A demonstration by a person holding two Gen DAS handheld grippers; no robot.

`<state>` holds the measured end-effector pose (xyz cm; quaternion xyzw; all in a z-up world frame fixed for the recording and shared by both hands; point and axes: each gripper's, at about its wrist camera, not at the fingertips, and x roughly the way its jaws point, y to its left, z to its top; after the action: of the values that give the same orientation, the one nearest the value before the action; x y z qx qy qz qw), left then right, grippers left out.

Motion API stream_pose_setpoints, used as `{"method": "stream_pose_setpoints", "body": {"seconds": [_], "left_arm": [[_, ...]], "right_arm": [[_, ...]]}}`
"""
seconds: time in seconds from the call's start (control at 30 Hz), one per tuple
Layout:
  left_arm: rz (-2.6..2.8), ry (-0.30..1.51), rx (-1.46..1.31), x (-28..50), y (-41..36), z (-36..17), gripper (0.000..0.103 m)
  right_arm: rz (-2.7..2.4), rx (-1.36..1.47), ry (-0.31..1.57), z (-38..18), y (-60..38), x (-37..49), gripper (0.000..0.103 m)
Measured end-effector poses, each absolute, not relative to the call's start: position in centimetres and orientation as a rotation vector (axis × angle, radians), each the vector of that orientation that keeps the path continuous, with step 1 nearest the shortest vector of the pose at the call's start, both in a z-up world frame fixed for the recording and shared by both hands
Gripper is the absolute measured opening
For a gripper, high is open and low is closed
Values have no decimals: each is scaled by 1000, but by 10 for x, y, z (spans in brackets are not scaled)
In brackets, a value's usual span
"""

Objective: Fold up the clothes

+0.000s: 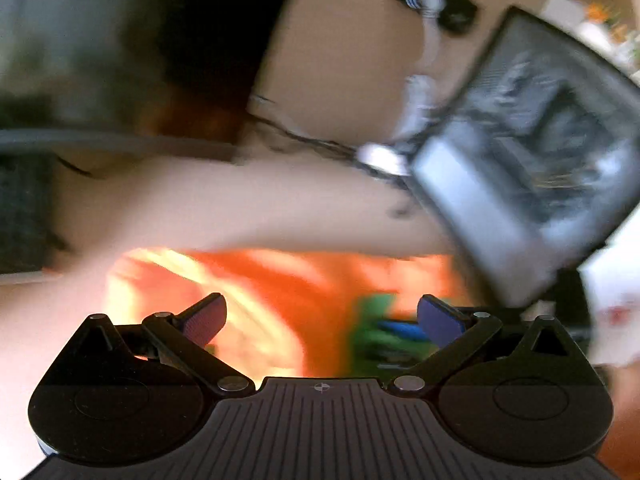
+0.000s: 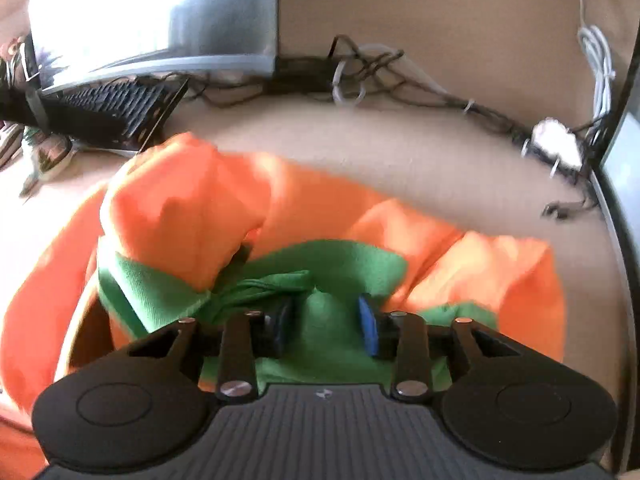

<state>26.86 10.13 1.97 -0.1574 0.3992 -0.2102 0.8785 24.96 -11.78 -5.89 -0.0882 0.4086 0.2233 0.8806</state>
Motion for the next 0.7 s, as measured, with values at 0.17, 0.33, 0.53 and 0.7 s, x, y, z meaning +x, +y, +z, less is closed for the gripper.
{"method": "stream_pose_setpoints", "body": {"seconds": [0.17,0.33,0.53,0.7], "left_arm": [[-375,961,-321,279,90,-20,103],[-315,1048,-320,281,91,-45,103],[-165,985,-104,270,85,-21,103],[-101,1001,-51,266,92,-21,103]], "right_arm": [[425,-135,798,-31,-140,242,42],[360,-115,826,-40,-164,244,50],[405,-91,809,-25,-171,254,51],[527,-155,754,-9,-145,303,68]]}}
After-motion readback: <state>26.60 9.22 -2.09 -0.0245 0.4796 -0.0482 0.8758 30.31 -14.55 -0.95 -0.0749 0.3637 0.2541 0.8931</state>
